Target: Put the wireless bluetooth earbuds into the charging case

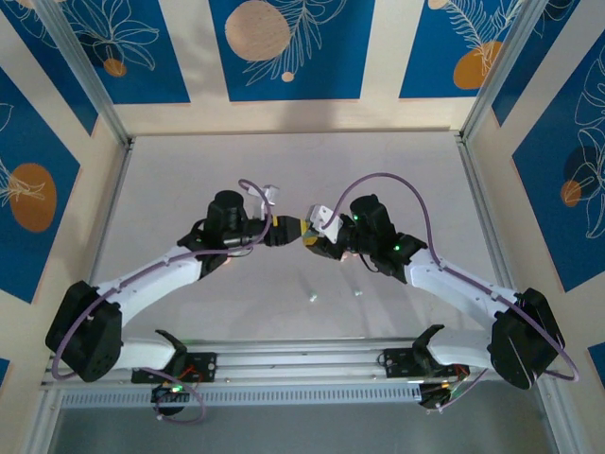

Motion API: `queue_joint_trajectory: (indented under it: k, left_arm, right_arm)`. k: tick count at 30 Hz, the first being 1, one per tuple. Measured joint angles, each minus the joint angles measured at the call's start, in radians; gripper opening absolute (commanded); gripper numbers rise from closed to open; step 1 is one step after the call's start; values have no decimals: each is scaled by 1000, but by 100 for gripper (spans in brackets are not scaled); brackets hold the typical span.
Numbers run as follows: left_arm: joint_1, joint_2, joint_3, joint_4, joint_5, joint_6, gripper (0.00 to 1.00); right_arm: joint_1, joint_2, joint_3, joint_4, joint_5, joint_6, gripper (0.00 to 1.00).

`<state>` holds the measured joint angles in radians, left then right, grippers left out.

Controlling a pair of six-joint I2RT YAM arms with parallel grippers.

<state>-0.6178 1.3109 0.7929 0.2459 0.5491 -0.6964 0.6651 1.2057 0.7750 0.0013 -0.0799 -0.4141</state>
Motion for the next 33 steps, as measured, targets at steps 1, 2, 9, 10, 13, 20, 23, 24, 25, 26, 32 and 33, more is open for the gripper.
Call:
queue_joint_trajectory:
  k: [1,2,9,10,13,20,23,24,25,26,32,33]
  left_arm:
    - [0,4,3,-2,0,0,59]
    - [0,9,6,-6,1,0,57]
    - [-3,48,40,-39,19,23,54]
    - [-3,51,42,-40,22,23,53]
    - [-6,54,51,-49,27,23,45]
    - [-12,53,72,-68,34,22,14]
    - [-14,35,69,-58,27,-19,8]
    - [-14,24,60,-42,22,-44,8]
    - [-13,11,45,-19,14,-77,8]
    - [-11,-4,27,12,5,-121,8]
    - [-8,-29,-19,159,-2,-342,5]
    - [-8,-29,-26,187,-2,-377,5]
  right_arm:
    - [0,0,-2,1,0,3,34]
    - [1,0,-3,3,0,3,34]
    - [1,0,-3,27,-4,4,34]
    - [2,0,-3,30,-4,4,34]
    - [2,0,-3,31,-5,4,35]
    - [2,-8,-4,25,1,16,46]
    - [0,-55,-51,78,-3,42,56]
    - [-6,-89,-87,121,-13,53,59]
    - [-18,-133,-136,182,-31,63,61]
    - [-31,-178,-190,246,-47,69,62]
    - [-126,-262,-284,379,-139,87,62]
    - [-138,-262,-285,400,-158,95,62]
